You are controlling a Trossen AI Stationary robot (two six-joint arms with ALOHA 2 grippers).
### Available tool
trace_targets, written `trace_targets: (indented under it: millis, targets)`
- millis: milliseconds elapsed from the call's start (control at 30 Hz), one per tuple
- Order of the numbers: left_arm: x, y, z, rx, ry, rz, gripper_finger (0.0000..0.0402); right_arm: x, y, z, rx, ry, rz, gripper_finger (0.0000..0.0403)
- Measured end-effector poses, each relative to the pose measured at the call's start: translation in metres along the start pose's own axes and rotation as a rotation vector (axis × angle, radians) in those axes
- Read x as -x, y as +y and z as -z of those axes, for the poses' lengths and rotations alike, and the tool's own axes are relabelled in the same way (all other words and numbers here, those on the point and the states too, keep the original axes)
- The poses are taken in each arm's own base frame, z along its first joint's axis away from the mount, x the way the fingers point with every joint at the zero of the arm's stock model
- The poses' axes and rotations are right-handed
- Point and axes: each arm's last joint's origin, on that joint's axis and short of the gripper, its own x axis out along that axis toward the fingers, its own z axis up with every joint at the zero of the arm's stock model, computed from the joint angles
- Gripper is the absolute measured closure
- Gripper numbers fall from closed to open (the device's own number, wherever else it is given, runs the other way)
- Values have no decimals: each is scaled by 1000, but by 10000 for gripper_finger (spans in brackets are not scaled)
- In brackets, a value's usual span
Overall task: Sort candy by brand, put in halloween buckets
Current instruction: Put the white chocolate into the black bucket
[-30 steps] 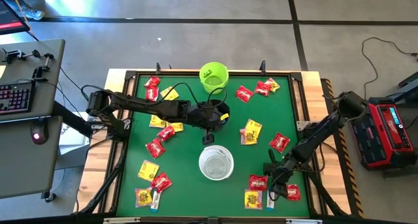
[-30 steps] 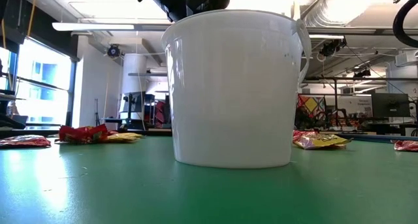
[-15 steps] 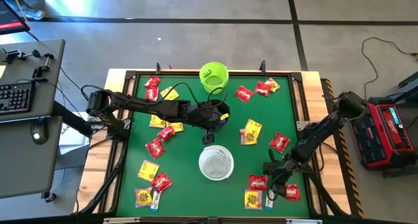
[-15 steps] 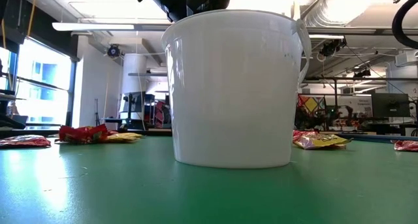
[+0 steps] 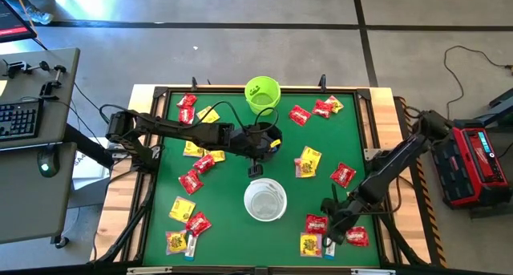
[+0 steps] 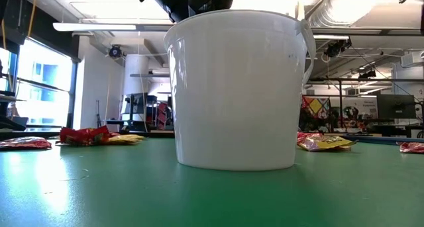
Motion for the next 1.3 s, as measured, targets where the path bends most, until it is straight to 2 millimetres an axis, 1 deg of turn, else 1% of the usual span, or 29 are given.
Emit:
trace_targets:
  millis: [100,233,367,433,533,633,800,967,1133,1300]
  targets:
    - [0,0,0,3,3,0,402,4,19,3,-186,-34,12,365]
    - [0,0,0,8,3,0,401,0,34,4,-405,-71,96,296]
    - [0,0,0,7,3,0,401,-16,39,3,-572,-93,222,222]
    - [0,0,0,-4,3,0,401,-23,38,2,-652,-96,281,192]
    - [0,0,0,-9,3,0,401,-36,37,2,-741,-90,322,158]
    - [0,1,0,-9,4,0,401,-47,34,0,-807,-99,339,139]
    - [0,6,1,-1,15,-4,401,-57,30,-1,-865,-115,368,138]
    - [-1,12,1,10,18,-17,401,-66,25,-1,-881,-99,422,156]
    - [-1,15,2,14,22,-22,401,-68,24,1,-886,-105,434,189]
    - [-1,14,2,14,27,-21,401,-67,23,1,-876,-109,440,244]
